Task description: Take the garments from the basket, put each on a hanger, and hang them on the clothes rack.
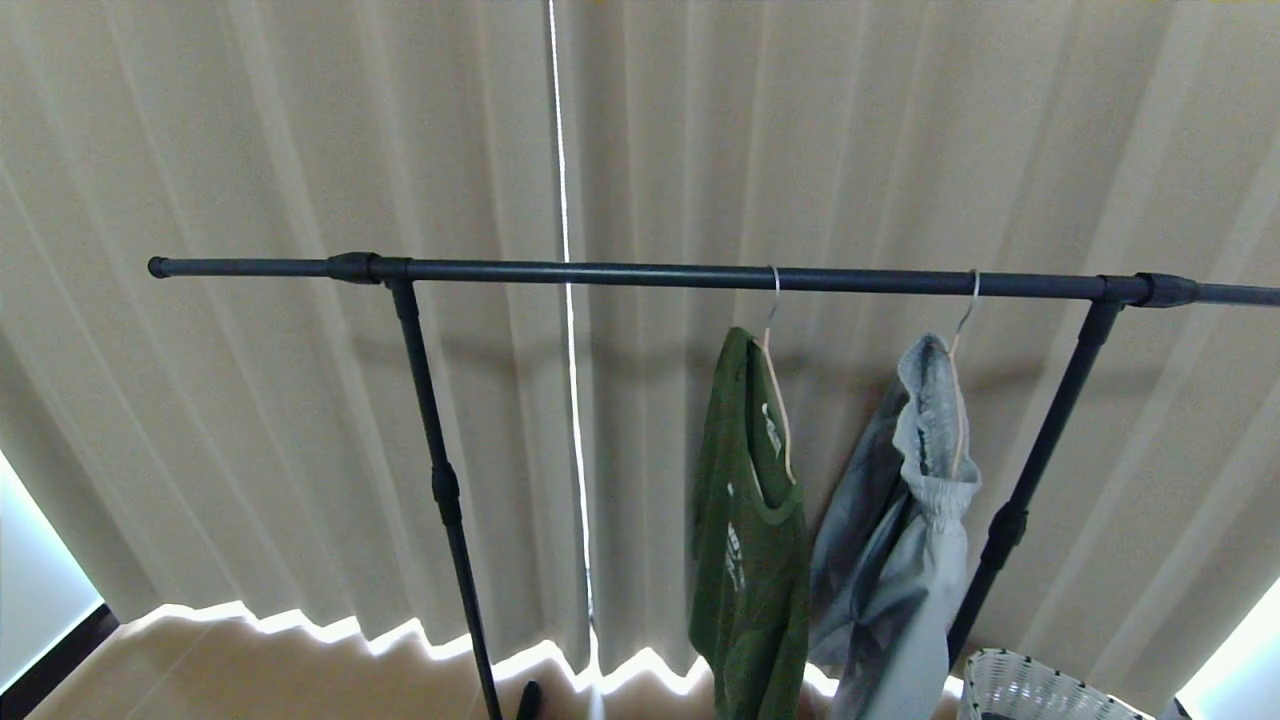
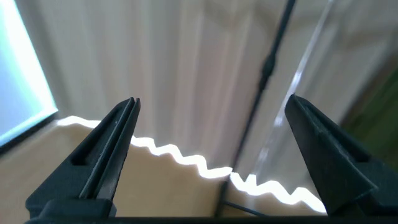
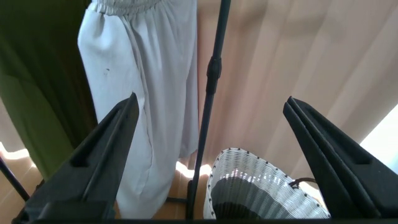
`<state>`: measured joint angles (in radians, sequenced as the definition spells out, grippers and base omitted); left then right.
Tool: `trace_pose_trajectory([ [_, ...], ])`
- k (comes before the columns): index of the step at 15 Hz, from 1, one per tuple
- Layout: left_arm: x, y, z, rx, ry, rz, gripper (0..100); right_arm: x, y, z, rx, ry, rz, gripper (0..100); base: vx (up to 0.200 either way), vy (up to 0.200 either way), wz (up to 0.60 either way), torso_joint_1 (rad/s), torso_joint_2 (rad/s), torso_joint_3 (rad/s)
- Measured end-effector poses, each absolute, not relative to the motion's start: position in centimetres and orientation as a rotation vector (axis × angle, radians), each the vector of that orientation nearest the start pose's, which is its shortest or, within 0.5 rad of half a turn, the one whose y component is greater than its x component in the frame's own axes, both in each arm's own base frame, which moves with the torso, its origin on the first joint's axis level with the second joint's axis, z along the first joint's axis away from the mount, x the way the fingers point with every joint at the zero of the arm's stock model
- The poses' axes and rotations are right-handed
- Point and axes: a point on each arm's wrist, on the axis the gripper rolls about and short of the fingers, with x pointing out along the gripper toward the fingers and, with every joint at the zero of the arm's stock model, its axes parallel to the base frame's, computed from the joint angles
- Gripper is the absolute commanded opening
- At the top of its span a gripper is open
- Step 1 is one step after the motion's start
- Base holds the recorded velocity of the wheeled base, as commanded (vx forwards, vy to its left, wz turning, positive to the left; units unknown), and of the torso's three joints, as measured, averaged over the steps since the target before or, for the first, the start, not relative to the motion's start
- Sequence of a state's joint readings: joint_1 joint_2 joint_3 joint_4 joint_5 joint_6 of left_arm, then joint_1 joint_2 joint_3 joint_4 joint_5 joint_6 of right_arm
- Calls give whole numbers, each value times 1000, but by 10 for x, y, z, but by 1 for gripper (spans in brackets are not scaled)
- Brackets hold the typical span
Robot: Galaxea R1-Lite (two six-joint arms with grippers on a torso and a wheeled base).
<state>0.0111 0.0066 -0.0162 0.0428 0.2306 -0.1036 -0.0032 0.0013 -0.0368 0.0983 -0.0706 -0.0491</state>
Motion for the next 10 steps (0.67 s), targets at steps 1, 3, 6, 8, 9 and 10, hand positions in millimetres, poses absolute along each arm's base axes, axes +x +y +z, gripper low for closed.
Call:
trace_pose_trajectory([
  [1, -24, 5, 76, -104, 19, 243, 100, -26, -1, 76, -51, 63, -72, 100, 0, 0, 0, 0, 0, 0],
  [3, -24, 5, 76, -104, 19, 243, 100, -26, -1, 76, -40, 61, -72, 100, 0, 0, 0, 0, 0, 0],
  [6, -24, 5, 76, -104, 19, 243, 100, -26, -1, 76, -29, 61, -72, 100, 0, 0, 0, 0, 0, 0],
  [8, -24, 5, 76, -104, 20, 243, 100, -26, -1, 76, -29, 61, -72, 100, 0, 0, 0, 0, 0, 0],
  [9, -24, 5, 76, -104, 19, 243, 100, -26, -1, 76, -29, 61, -72, 100, 0, 0, 0, 0, 0, 0],
  [10, -24, 5, 76, -104, 19, 243, 100, -26, -1, 76, -29, 61, -72, 100, 0, 0, 0, 0, 0, 0],
])
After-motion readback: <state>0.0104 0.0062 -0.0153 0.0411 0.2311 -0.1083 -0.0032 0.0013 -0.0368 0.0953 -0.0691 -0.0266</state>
